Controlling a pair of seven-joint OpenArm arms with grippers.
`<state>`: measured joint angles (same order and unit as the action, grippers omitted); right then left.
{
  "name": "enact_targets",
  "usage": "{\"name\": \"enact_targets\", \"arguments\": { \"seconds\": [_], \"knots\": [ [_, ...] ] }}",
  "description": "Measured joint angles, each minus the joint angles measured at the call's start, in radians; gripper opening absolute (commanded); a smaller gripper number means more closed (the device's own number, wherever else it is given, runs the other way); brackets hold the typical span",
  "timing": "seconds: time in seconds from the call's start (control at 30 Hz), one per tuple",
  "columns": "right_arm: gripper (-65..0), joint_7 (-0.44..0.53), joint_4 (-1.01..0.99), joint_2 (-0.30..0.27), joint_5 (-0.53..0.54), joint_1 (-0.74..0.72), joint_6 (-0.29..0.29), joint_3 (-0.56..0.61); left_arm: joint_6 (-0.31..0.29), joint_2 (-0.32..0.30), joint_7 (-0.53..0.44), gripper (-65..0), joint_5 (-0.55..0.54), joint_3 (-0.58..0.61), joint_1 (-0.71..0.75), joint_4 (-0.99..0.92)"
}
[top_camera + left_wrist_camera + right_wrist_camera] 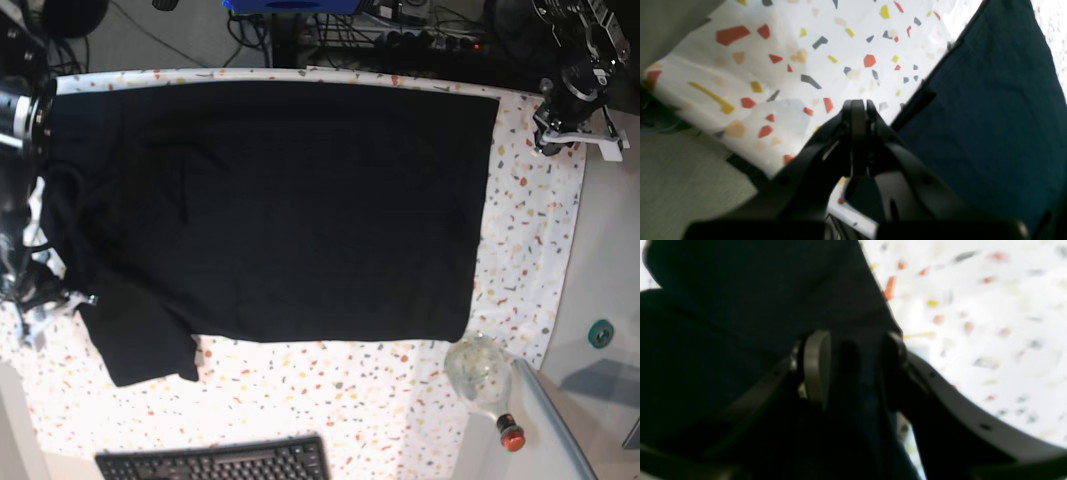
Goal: Layout the t-shirt on the table in an organized manner, then fold the t-shirt properly
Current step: 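Grasp the shirt side edges with both grippers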
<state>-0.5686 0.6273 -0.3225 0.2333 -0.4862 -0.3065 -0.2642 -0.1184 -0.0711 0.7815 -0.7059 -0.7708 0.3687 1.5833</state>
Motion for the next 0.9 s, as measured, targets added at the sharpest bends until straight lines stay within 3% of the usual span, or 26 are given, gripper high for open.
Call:
{"name": "enact_targets", "arguments": {
  "seconds": [0.1,0.23,0.3,0.4,0.73,0.8,0.87,0.9],
  "knots": [
    [-40.8,0.118,-0.232,-0.010,-0.103,-0.098,0.011,0.007,-0.001,-0.001,-0.001,-65.0,-0.003,-0.001,0.009,0.000],
    [-41.0,0.203,-0.303,-0.010,-0.170,-0.140,0.012,0.006,0.000,-0.001,0.000,-65.0,0.000,0.000,0.013,0.000],
    [-40.8,0.203,-0.304,-0.007,-0.171,-0.138,0.021,0.006,0.000,-0.002,0.000,-65.0,0.001,0.000,0.011,0.000],
    [-40.8,0.199,-0.307,-0.010,-0.179,-0.129,0.087,0.006,0.000,-0.004,0.000,-65.0,0.001,-0.001,0.011,0.000],
    [-41.7,0.202,-0.314,-0.006,-0.178,-0.106,0.090,0.006,0.000,-0.004,0.000,-65.0,0.001,-0.001,0.008,0.000],
    [-47.7,0.202,-0.314,-0.007,-0.178,-0.106,0.091,0.006,0.000,-0.004,0.000,-65.0,0.001,-0.001,0.009,0.000],
    [-61.5,0.217,-0.314,-0.006,-0.176,-0.106,0.091,0.006,0.000,-0.004,0.000,-65.0,0.001,-0.001,0.009,0.000],
    [-65.0,0.236,-0.314,-0.005,-0.174,-0.106,0.091,0.006,0.000,-0.004,0.000,-65.0,0.001,-0.001,0.010,0.000]
  ]
}}
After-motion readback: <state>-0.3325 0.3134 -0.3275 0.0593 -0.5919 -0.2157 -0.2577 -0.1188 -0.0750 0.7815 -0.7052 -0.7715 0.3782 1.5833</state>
